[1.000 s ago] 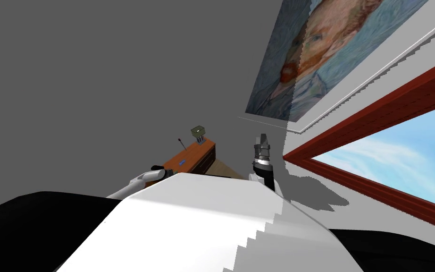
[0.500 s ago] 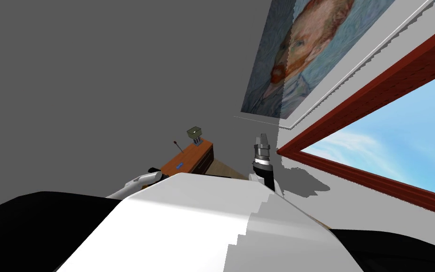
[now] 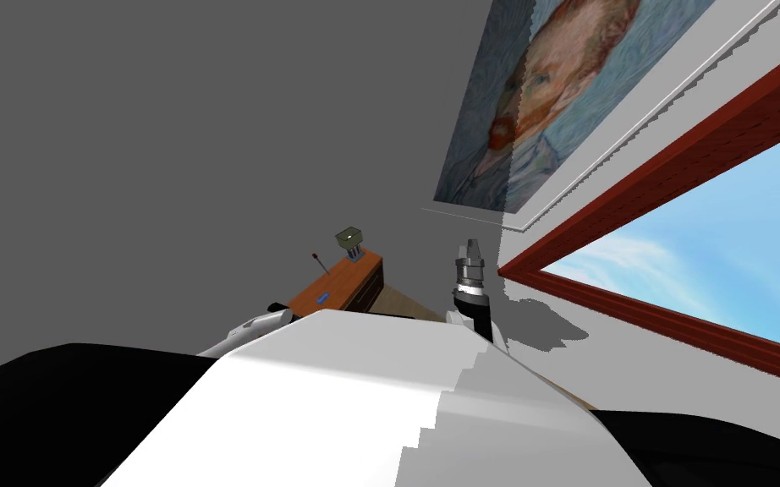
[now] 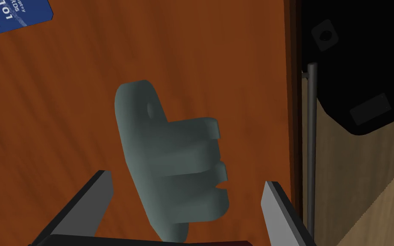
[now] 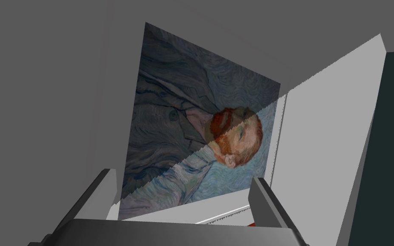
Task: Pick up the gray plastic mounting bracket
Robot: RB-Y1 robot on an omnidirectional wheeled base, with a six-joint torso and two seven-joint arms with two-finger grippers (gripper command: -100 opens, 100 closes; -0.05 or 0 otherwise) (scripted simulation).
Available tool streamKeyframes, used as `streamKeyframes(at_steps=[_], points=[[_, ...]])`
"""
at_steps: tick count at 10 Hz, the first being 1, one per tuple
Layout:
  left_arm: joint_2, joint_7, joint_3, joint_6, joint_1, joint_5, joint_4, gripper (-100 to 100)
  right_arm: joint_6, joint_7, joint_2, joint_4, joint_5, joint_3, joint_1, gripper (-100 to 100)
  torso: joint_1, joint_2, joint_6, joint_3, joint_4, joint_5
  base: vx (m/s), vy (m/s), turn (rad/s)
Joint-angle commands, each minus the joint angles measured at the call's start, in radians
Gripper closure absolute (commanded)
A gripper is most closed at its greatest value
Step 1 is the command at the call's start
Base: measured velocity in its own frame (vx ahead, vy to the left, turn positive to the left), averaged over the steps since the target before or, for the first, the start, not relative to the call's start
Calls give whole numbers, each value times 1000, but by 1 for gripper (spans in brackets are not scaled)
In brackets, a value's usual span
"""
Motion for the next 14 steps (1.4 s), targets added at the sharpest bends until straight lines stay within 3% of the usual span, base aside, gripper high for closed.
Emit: streamKeyframes(at_steps=[1,2,3,4,8,9,10,13,14], points=[[-28,-9,7,-14,-6,-22,22,-100,0,0,0,0,0,0,0,0,0,0,0,0,0,0,10,39,6],[-45,-14,11,-22,-8,-34,34,-100,0,0,0,0,0,0,0,0,0,0,0,0,0,0,13,33,5],[-37,-15,8,-18,-10,-23,34,-100,0,0,0,0,0,0,0,0,0,0,0,0,0,0,6,13,-1],[-39,-18,9,-20,-10,-24,37,100,0,0,0,0,0,0,0,0,-1,0,0,0,0,0,0,0,0],[-40,-17,9,-19,-9,-23,37,100,0,0,0,0,0,0,0,0,-1,0,1,0,0,-1,0,0,0],[-40,-17,9,-19,-9,-23,37,0,0,0,0,0,0,0,0,0,-1,0,1,0,0,-1,0,0,0],[-12,-3,3,-6,-4,-10,9,100,0,0,0,0,0,0,0,0,-1,0,1,0,0,-1,-8,-29,-14],[39,13,-10,20,3,26,-29,100,0,0,0,0,0,0,0,0,-4,1,1,0,0,-1,-10,-36,-8],[27,8,-8,10,5,17,-22,100,0,0,0,0,0,0,0,0,-4,1,1,1,0,-1,-7,-14,0]])
